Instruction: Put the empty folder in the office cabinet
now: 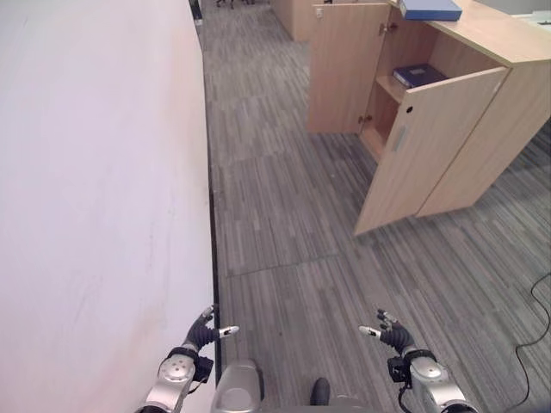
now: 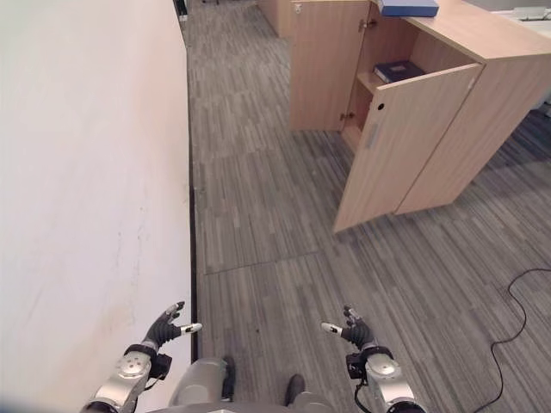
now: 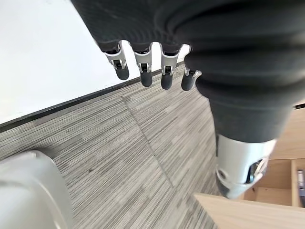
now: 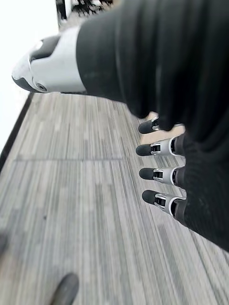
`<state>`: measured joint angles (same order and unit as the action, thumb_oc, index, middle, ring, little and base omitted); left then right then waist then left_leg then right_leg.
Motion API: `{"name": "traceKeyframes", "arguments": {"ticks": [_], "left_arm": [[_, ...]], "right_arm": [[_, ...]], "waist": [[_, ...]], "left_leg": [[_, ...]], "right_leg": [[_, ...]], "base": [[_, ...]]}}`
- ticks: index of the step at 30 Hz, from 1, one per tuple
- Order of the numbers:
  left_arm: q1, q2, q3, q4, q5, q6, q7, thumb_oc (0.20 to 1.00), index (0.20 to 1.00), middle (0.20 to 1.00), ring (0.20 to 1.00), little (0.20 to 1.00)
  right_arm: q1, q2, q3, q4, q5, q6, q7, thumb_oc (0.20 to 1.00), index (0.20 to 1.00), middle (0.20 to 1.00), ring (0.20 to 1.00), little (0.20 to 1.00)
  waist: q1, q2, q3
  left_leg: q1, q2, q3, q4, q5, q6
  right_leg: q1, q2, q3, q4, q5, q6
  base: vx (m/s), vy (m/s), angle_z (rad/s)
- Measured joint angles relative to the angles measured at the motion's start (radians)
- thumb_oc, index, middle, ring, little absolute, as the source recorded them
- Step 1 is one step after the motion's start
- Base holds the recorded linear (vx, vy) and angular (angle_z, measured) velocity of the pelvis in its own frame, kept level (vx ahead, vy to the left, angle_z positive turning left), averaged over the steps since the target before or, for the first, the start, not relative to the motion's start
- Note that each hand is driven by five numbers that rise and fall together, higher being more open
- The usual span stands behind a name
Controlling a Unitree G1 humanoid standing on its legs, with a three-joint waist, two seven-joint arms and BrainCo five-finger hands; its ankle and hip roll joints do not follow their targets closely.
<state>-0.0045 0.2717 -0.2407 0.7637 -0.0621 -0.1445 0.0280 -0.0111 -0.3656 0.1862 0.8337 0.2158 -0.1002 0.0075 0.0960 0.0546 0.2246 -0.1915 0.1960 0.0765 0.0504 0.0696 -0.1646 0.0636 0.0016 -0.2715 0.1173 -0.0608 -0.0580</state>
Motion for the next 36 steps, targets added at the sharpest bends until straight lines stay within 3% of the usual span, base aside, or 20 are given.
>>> {"name": "traceKeyframes", "arguments": {"ticks": [1, 3, 7, 12, 13, 14, 15, 16, 17, 19, 21, 23, 25, 27, 29, 30, 31, 33, 35, 36], "left_arm": [[-0.029, -0.003, -0.005, -0.001, -0.001, -0.006, 0.002, 1.000, 1.000, 1.000, 1.000, 1.000], [-0.033, 0.009, -0.030, 0.023, 0.000, 0.011, 0.003, 1.000, 1.000, 1.000, 1.000, 1.000], [-0.037, 0.011, -0.029, 0.042, 0.000, 0.016, 0.021, 1.000, 1.000, 1.000, 1.000, 1.000], [-0.006, 0.012, 0.015, 0.061, 0.000, 0.016, 0.029, 1.000, 1.000, 1.000, 1.000, 1.000], [0.000, 0.017, 0.044, 0.061, 0.000, 0.016, 0.030, 1.000, 1.000, 1.000, 1.000, 1.000], [-0.004, 0.017, 0.089, 0.062, 0.000, 0.015, 0.037, 1.000, 1.000, 1.000, 1.000, 1.000], [-0.023, 0.013, 0.114, 0.060, -0.001, 0.015, 0.044, 1.000, 1.000, 1.000, 1.000, 1.000], [-0.045, 0.014, 0.116, 0.049, 0.000, 0.012, 0.042, 1.000, 1.000, 1.000, 1.000, 1.000], [-0.045, 0.015, 0.116, 0.049, 0.001, 0.011, 0.042, 1.000, 1.000, 1.000, 1.000, 1.000], [-0.055, 0.004, 0.107, 0.048, 0.002, 0.011, 0.032, 1.000, 1.000, 1.000, 1.000, 1.000], [-0.061, 0.007, 0.108, 0.042, 0.001, 0.014, 0.028, 1.000, 1.000, 1.000, 1.000, 1.000], [-0.052, 0.007, 0.113, 0.012, -0.001, 0.014, 0.028, 1.000, 1.000, 1.000, 1.000, 1.000], [-0.044, 0.024, 0.101, -0.020, -0.001, 0.014, 0.027, 1.000, 1.000, 1.000, 1.000, 1.000], [-0.013, 0.055, 0.077, -0.023, -0.001, 0.018, 0.027, 1.000, 1.000, 1.000, 1.000, 1.000], [0.005, 0.059, 0.080, -0.034, -0.008, 0.016, 0.028, 1.000, 1.000, 1.000, 1.000, 1.000], [0.031, 0.060, 0.082, -0.055, -0.011, 0.017, 0.030, 1.000, 1.000, 1.000, 1.000, 1.000], [0.044, 0.063, 0.082, -0.058, -0.011, 0.018, 0.028, 1.000, 1.000, 1.000, 1.000, 1.000], [0.043, 0.070, 0.081, -0.058, -0.011, 0.020, 0.027, 1.000, 1.000, 1.000, 1.000, 1.000], [0.040, 0.085, 0.061, -0.066, -0.003, 0.020, 0.025, 1.000, 1.000, 1.000, 1.000, 1.000], [0.046, 0.096, 0.035, -0.078, 0.002, 0.020, 0.019, 1.000, 1.000, 1.000, 1.000, 1.000]], "right_arm": [[-0.001, -0.005, 0.000, 0.003, 0.000, 0.005, -0.002, 1.000, 1.000, 1.000, 1.000, 1.000], [-0.002, 0.002, 0.007, 0.002, 0.000, -0.001, -0.009, 1.000, 1.000, 1.000, 1.000, 1.000], [-0.030, 0.025, 0.009, 0.004, 0.000, 0.000, -0.012, 1.000, 1.000, 1.000, 1.000, 1.000], [-0.033, 0.029, 0.022, 0.008, 0.000, -0.003, -0.007, 1.000, 1.000, 1.000, 1.000, 1.000], [-0.029, 0.040, 0.042, 0.007, 0.000, -0.003, -0.008, 1.000, 1.000, 1.000, 1.000, 1.000], [-0.027, 0.057, 0.057, 0.007, 0.000, -0.003, -0.005, 1.000, 1.000, 1.000, 1.000, 1.000], [-0.025, 0.077, 0.056, 0.008, 0.000, -0.003, -0.004, 1.000, 1.000, 1.000, 1.000, 1.000], [-0.033, 0.114, 0.052, 0.023, -0.001, -0.003, -0.002, 1.000, 1.000, 1.000, 1.000, 1.000], [-0.046, 0.133, 0.052, 0.035, -0.001, -0.003, -0.001, 1.000, 1.000, 1.000, 1.000, 1.000], [-0.068, 0.155, 0.052, 0.035, -0.001, -0.006, 0.005, 1.000, 1.000, 1.000, 1.000, 1.000], [-0.073, 0.160, 0.054, 0.032, -0.001, -0.006, 0.011, 1.000, 1.000, 1.000, 1.000, 1.000], [-0.089, 0.161, 0.050, 0.030, -0.001, -0.005, 0.011, 1.000, 1.000, 1.000, 1.000, 1.000], [-0.112, 0.163, 0.051, 0.028, -0.001, -0.005, 0.013, 1.000, 1.000, 1.000, 1.000, 1.000], [-0.129, 0.147, 0.048, 0.001, 0.000, -0.019, 0.012, 1.000, 1.000, 1.000, 1.000, 1.000], [-0.096, 0.128, 0.043, -0.007, 0.001, -0.021, 0.012, 1.000, 1.000, 1.000, 1.000, 1.000], [-0.075, 0.127, 0.017, -0.003, 0.001, -0.019, 0.009, 1.000, 1.000, 1.000, 1.000, 1.000], [-0.059, 0.126, -0.006, 0.016, 0.005, -0.020, 0.005, 1.000, 1.000, 1.000, 1.000, 1.000], [-0.043, 0.128, -0.033, 0.098, 0.037, -0.016, -0.010, 1.000, 1.000, 1.000, 1.000, 1.000], [-0.021, 0.127, -0.047, 0.144, 0.043, -0.008, -0.013, 1.000, 1.000, 1.000, 1.000, 1.000], [0.006, 0.123, -0.057, 0.149, 0.043, -0.002, -0.013, 1.000, 1.000, 1.000, 1.000, 1.000]], "waist": [[-0.009, 0.020, 0.014], [0.054, 0.001, 0.016], [0.074, -0.012, 0.037], [0.147, -0.026, 0.010], [0.146, -0.053, -0.006], [0.152, -0.103, -0.003], [0.153, -0.125, 0.002], [0.161, -0.158, -0.007], [0.161, -0.173, -0.020], [0.133, -0.182, -0.044], [0.129, -0.185, -0.052], [0.119, -0.158, -0.041], [0.114, -0.130, -0.027], [0.084, -0.052, -0.002], [0.034, -0.031, -0.002], [0.020, -0.032, -0.003], [0.010, -0.030, -0.004], [-0.019, -0.045, -0.010], [-0.052, -0.066, -0.024], [-0.064, -0.075, -0.035]], "left_leg": [[-0.005, 0.025, -0.027, -0.068, 0.014, -0.010], [-0.028, 0.014, -0.021, -0.097, 0.021, -0.016], [-0.048, -0.001, -0.043, -0.151, 0.025, -0.011], [-0.030, 0.002, -0.067, -0.043, 0.018, -0.001], [-0.051, -0.039, -0.043, 0.019, 0.090, 0.013], [-0.070, -0.077, -0.012, 0.087, 0.078, 0.046], [-0.078, -0.094, 0.003, 0.128, 0.062, 0.090], [-0.089, -0.112, 0.034, 0.209, 0.001, 0.128], [-0.088, -0.123, 0.056, 0.240, -0.041, 0.140], [-0.063, -0.153, 0.057, 0.220, -0.091, 0.166], [-0.030, -0.162, 0.063, 0.190, -0.091, 0.190], [-0.006, -0.140, 0.058, 0.170, -0.091, 0.202], [0.030, -0.125, 0.074, 0.166, -0.113, 0.234], [0.147, -0.090, 0.114, 0.061, -0.139, 0.262], [0.208, -0.097, 0.144, 0.001, -0.128, 0.241], [0.256, -0.109, 0.177, -0.042, -0.128, 0.241], [0.294, -0.112, 0.208, -0.069, -0.124, 0.207], [0.341, -0.126, 0.223, -0.097, -0.142, 0.158], [0.381, -0.125, 0.226, -0.116, -0.147, 0.141], [0.418, -0.117, 0.221, -0.130, -0.160, 0.118]], "right_leg": [[-0.001, 0.018, 0.010, 0.048, -0.100, -0.013], [-0.022, 0.000, 0.073, 0.083, -0.137, -0.034], [0.012, -0.009, 0.165, 0.070, -0.143, -0.025], [0.146, -0.102, 0.317, -0.005, -0.217, 0.080], [0.178, -0.149, 0.336, -0.045, -0.227, 0.094], [0.192, -0.191, 0.346, -0.049, -0.228, 0.118], [0.199, -0.197, 0.336, -0.039, -0.214, 0.141], [0.214, -0.183, 0.322, -0.037, -0.112, 0.161], [0.217, -0.201, 0.292, -0.038, -0.086, 0.178], [0.180, -0.224, 0.284, 0.047, 0.013, 0.271], [0.094, -0.222, 0.290, 0.204, 0.072, 0.287], [-0.034, -0.219, 0.267, 0.473, 0.156, 0.339], [-0.127, -0.213, 0.249, 0.590, 0.158, 0.328], [-0.279, -0.209, 0.165, 0.664, 0.116, 0.305], [-0.352, -0.246, 0.106, 0.582, 0.035, 0.309], [-0.353, -0.286, 0.002, 0.419, 0.004, 0.289], [-0.350, -0.300, -0.093, 0.240, 0.007, 0.276], [-0.360, -0.305, -0.185, 0.014, 0.008, 0.275], [-0.378, -0.306, -0.207, 0.025, 0.008, 0.275], [-0.375, -0.286, -0.188, 0.079, 0.030, 0.236]], "base": [[0.22, 0.032, 0.26], [0.45, 0.069, -0.38], [0.36, 0.098, -0.36], [0.44, 0.239, -0.88], [0.21, 0.183, -0.83], [0.20, 0.188, -0.39], [0.40, 0.380, -0.31], [0.41, 0.395, -0.30], [0.37, 0.361, -0.25], [0.26, 0.290, 0.05], [0.20, 0.255, 0.07], [0.15, 0.208, 0.10], [0.24, 0.249, -0.26], [0.48, 0.218, -0.71], [0.49, 0.037, -0.21], [0.41, -0.074, -0.45], [0.41, -0.108, -0.57], [0.33, -0.069, -0.21], [0.34, -0.113, 0.18], [0.23, -0.102, 0.12]]}}
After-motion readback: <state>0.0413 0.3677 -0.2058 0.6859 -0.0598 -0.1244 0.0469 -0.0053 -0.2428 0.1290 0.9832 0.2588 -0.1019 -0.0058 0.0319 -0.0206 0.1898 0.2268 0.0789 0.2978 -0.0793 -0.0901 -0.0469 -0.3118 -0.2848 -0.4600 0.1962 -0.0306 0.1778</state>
